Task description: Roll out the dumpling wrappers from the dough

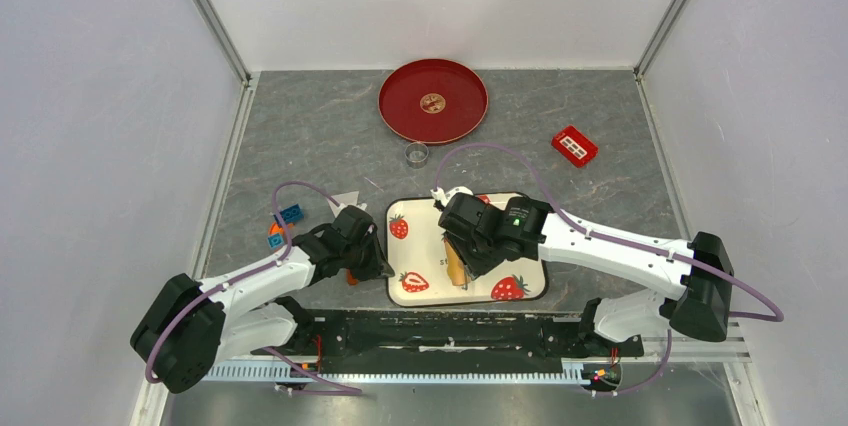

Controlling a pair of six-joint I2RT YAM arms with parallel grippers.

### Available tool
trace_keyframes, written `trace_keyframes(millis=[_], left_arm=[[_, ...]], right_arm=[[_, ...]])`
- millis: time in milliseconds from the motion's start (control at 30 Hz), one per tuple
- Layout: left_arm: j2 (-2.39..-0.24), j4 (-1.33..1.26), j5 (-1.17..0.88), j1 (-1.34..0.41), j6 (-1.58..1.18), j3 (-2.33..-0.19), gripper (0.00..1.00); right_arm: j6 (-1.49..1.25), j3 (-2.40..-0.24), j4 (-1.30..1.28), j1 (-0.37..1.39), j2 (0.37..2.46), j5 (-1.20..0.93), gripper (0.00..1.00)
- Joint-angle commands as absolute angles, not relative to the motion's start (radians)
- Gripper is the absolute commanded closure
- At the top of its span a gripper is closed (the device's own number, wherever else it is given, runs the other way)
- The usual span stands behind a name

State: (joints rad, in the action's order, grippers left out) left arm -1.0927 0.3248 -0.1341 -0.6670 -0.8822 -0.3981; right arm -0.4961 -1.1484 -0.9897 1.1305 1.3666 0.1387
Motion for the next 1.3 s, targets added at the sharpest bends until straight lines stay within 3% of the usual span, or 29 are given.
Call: trace_keyframes(millis=[0, 1267], left_arm=[[-1.107, 0.327, -0.094, -0.663, -0.89, -0.39, 0.98], [-1.109, 0.328, -0.094, -0.663, -0.89, -0.391, 0.98]], right_arm=[[-0.487, -1.107, -1.036, 1.136, 1.431, 0.151, 1.0], [-0.375, -0.943, -0.998, 0.986, 1.466, 0.135, 1.0]])
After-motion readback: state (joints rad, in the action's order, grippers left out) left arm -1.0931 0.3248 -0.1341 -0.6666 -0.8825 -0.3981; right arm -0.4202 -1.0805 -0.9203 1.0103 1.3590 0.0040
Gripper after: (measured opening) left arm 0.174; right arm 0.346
